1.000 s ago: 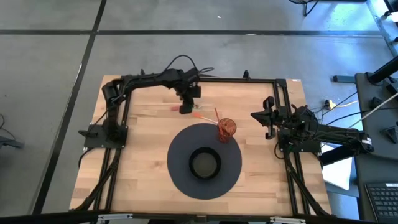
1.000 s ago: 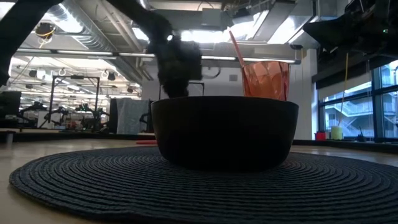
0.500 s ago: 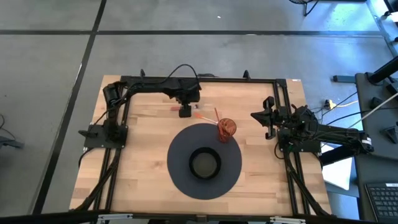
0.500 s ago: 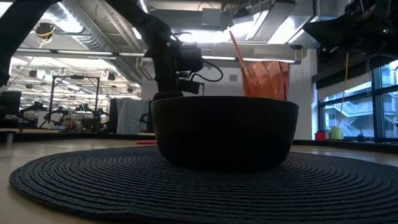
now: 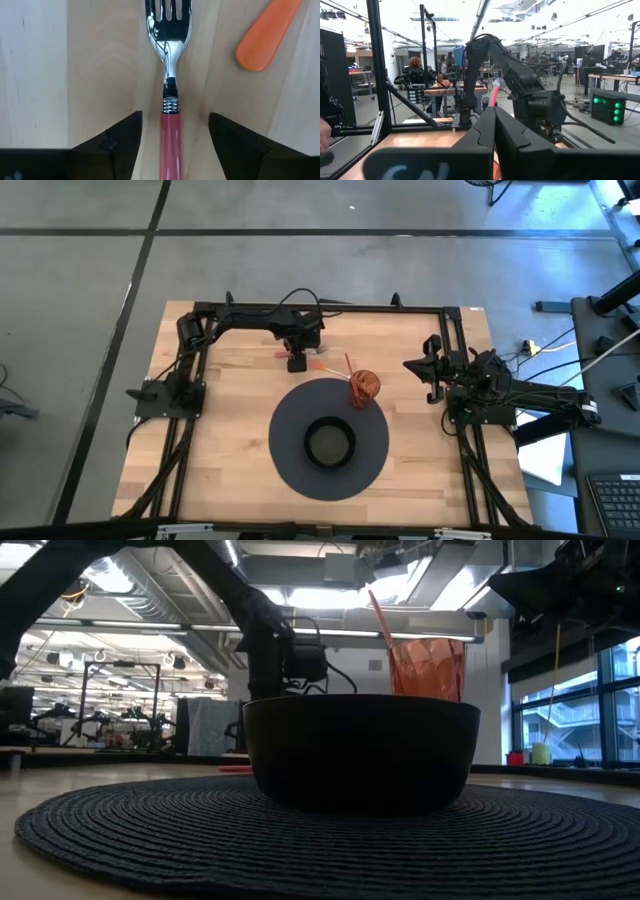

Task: Pick & Place Utensil
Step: Put the pink fork into the black bowl on the blue mat

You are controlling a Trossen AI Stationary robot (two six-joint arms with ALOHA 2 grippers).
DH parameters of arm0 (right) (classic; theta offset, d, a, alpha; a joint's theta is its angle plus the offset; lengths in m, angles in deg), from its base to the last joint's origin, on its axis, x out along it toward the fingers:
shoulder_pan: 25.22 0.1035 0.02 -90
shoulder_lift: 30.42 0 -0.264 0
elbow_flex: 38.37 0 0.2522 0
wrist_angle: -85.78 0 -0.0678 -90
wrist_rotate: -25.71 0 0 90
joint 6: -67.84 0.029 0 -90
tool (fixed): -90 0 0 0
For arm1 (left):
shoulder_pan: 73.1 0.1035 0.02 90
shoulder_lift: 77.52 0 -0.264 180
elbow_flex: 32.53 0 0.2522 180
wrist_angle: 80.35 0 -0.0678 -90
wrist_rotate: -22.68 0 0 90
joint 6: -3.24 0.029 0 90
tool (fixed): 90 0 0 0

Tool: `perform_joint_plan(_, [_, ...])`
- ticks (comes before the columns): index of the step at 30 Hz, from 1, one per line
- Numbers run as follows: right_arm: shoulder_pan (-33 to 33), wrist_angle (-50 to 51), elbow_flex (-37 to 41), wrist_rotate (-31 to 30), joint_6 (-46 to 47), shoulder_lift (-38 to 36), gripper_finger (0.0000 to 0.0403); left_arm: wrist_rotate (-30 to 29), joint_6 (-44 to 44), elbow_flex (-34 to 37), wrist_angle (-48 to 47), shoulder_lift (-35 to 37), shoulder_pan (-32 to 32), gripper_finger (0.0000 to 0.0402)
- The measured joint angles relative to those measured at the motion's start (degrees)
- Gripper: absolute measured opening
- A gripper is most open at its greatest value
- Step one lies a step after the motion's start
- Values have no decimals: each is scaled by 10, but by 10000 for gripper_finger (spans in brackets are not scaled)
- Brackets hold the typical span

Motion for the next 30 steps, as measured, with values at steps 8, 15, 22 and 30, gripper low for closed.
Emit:
perform_joint_plan(8, [0, -2, 0, 0, -2, 0, 4, 0, 6, 2, 15, -7, 1, 214])
perform_joint_plan(15, [0, -2, 0, 0, -2, 0, 4, 17, 5, -11, 37, -16, 9, 174])
perform_joint_plan(22, [0, -2, 0, 0, 0, 0, 4, 35, -5, -16, 17, -34, 7, 87])
perform_joint_plan(30, [0, -3, 0, 0, 0, 0, 4, 33, -5, -13, 8, -25, 4, 27])
